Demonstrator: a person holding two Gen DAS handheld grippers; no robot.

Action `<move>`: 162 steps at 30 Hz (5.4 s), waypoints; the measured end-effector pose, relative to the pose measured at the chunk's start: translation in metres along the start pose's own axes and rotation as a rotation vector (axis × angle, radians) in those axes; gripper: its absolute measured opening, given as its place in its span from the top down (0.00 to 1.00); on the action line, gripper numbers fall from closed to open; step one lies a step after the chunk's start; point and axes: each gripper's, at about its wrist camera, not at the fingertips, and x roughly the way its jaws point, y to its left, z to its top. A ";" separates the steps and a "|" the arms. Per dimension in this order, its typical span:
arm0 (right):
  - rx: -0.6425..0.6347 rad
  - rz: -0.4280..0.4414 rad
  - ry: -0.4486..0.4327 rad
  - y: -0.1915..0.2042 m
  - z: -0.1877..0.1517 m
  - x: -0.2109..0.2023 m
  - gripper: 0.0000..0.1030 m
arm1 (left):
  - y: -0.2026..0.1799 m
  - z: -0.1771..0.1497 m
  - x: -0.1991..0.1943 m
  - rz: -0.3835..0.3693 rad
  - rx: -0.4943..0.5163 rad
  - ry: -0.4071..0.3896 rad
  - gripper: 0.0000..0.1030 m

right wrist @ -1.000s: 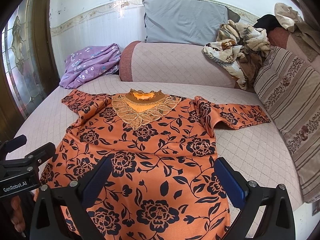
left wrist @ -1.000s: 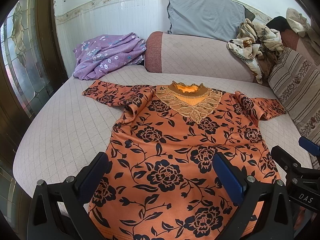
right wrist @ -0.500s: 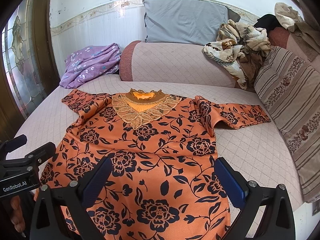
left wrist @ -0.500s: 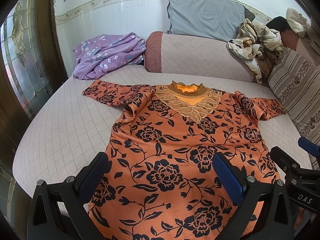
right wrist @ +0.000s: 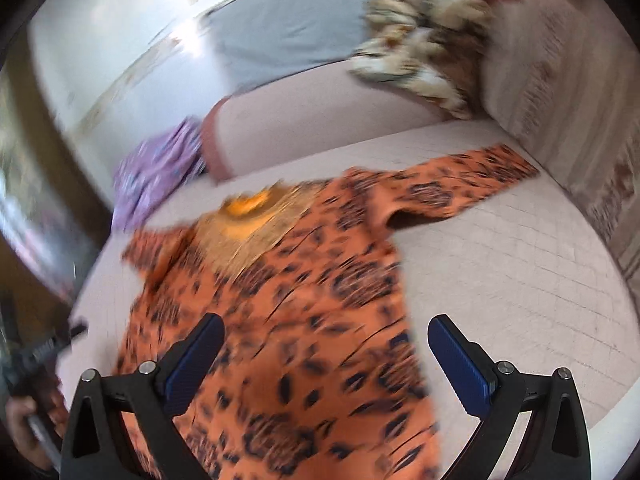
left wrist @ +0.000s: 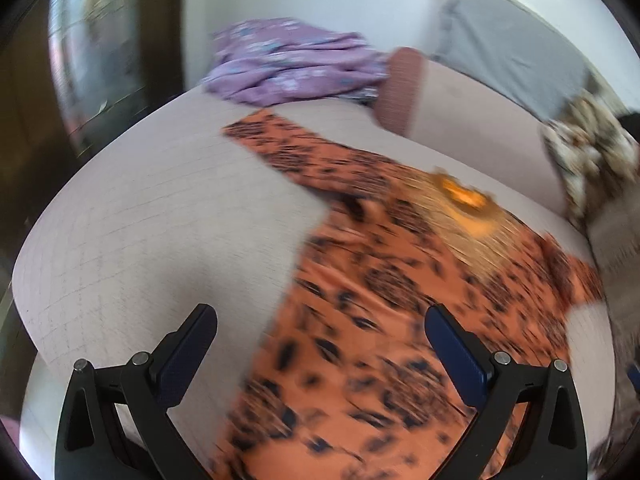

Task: Fold small clothes
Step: 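Grasp the cuff of the sleeve nearest the right gripper, then fold the held sleeve across the dress body with the right gripper, release, then grasp the cuff of the other sleeve with the left gripper, then fold the held sleeve across the dress body with the left gripper, release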

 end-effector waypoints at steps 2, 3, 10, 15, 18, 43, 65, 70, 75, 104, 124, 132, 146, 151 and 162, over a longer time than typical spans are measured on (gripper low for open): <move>0.127 0.003 -0.020 -0.045 0.021 0.008 0.00 | 0.025 0.014 0.019 0.056 -0.039 -0.005 0.00; 0.204 0.006 -0.025 -0.071 0.032 0.014 0.00 | 0.032 0.018 0.026 0.074 -0.051 -0.008 0.00; 0.543 -0.017 -0.027 -0.207 0.099 0.090 0.01 | 0.090 0.049 0.088 0.237 -0.150 -0.007 0.00; 0.592 -0.053 -0.026 -0.256 0.139 0.144 0.10 | 0.119 0.053 0.128 0.322 -0.202 0.019 0.00; 0.617 -0.098 -0.007 -0.278 0.155 0.175 0.17 | 0.130 0.043 0.147 0.347 -0.219 0.062 0.00; 0.194 0.077 -0.222 -0.098 0.283 0.127 0.96 | 0.134 0.041 0.143 0.322 -0.240 0.043 0.00; -0.144 0.427 0.271 0.210 0.033 0.284 0.31 | 0.138 0.042 0.140 0.300 -0.270 0.040 0.00; -0.017 0.432 0.240 0.186 0.055 0.286 0.23 | 0.139 0.042 0.140 0.295 -0.279 0.038 0.00; 0.067 0.432 0.397 0.176 0.031 0.327 0.22 | 0.140 0.042 0.139 0.284 -0.279 0.038 0.00; 0.280 0.726 0.523 0.259 0.026 0.392 0.21 | 0.144 0.046 0.136 0.240 -0.337 0.013 0.00; 0.018 0.782 0.257 0.147 -0.005 0.314 0.22 | 0.135 0.194 0.252 -0.365 -0.549 0.126 0.21; 0.027 0.811 0.237 0.143 -0.010 0.315 0.22 | 0.136 0.210 0.279 -0.237 -0.531 0.142 0.50; 0.031 0.804 0.235 0.144 -0.009 0.313 0.23 | 0.057 0.265 0.050 -0.117 -0.114 -0.366 0.96; 0.085 0.794 0.273 0.144 0.001 0.309 0.22 | -0.037 0.257 -0.058 -0.279 0.117 -0.494 0.96; 0.345 0.608 -0.052 -0.003 0.042 0.189 0.19 | -0.255 0.066 0.019 -0.551 0.567 -0.049 0.63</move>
